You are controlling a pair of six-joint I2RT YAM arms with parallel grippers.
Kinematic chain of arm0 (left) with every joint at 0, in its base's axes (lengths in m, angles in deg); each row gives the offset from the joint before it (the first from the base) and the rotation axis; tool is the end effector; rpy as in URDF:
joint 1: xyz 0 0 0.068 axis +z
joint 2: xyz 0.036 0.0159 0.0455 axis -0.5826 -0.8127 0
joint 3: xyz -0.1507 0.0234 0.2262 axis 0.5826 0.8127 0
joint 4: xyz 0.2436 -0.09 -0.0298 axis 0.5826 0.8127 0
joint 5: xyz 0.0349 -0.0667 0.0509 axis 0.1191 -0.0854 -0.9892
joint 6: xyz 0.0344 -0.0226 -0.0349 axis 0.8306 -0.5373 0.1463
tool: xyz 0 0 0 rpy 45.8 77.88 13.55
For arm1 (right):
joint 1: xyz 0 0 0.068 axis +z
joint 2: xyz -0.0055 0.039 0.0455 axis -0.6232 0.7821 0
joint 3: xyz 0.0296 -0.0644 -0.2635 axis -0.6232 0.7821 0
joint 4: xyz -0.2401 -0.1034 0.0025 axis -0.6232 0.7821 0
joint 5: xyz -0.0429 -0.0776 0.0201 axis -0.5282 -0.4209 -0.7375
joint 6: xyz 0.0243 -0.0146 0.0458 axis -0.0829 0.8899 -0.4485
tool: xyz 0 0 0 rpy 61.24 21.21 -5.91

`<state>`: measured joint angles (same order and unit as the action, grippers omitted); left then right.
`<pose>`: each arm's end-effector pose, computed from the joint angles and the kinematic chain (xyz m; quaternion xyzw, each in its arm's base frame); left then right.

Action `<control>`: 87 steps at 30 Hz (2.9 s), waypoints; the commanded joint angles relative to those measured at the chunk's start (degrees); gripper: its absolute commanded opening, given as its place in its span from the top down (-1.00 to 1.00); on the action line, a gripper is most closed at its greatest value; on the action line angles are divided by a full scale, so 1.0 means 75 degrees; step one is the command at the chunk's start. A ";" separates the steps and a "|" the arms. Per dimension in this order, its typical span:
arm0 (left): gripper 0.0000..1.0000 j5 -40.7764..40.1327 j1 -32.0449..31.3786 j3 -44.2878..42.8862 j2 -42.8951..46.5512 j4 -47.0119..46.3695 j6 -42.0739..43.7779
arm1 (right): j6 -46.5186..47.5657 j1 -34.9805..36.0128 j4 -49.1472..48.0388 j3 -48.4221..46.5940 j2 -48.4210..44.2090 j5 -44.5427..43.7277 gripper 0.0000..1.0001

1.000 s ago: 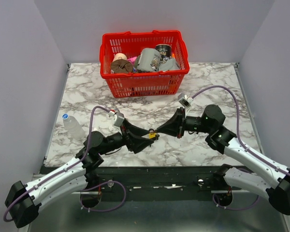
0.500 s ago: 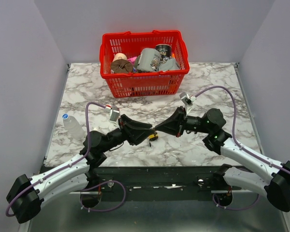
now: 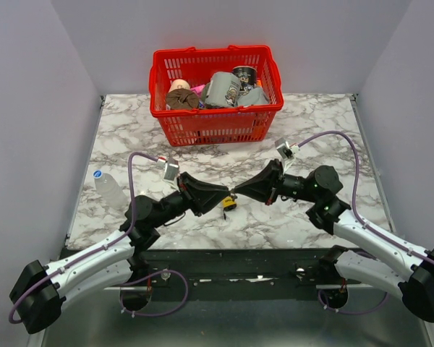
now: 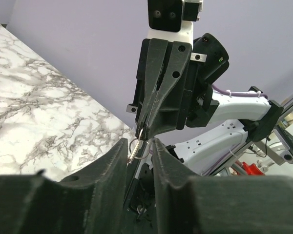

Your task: Unlock with the key

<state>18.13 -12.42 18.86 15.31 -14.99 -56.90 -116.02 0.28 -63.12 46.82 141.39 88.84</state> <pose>0.1126 -0.1394 0.2872 0.1113 0.5691 -0.6535 0.4866 0.1544 0.1538 0.3133 -0.2812 0.5823 0.6185 0.4464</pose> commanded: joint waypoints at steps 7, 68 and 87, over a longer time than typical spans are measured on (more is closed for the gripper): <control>0.42 -0.0169 0.0009 0.0017 -0.0085 -0.0232 -0.0009 | 0.0008 -0.0009 -0.0284 0.0283 -0.0217 -0.0401 0.99; 1.00 0.4940 0.0688 -0.2550 -0.0601 0.6671 0.3507 | 0.3957 0.1092 0.7228 -0.2612 0.1106 0.1287 -0.01; 1.00 0.4940 0.0735 -0.2514 -0.0565 0.6507 0.3401 | 0.3746 0.1420 0.6713 -0.2483 0.1493 0.1369 0.52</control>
<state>53.82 -7.17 0.70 10.79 35.17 -31.26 -87.38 10.29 -10.64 28.09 152.03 98.65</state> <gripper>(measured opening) 0.009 0.304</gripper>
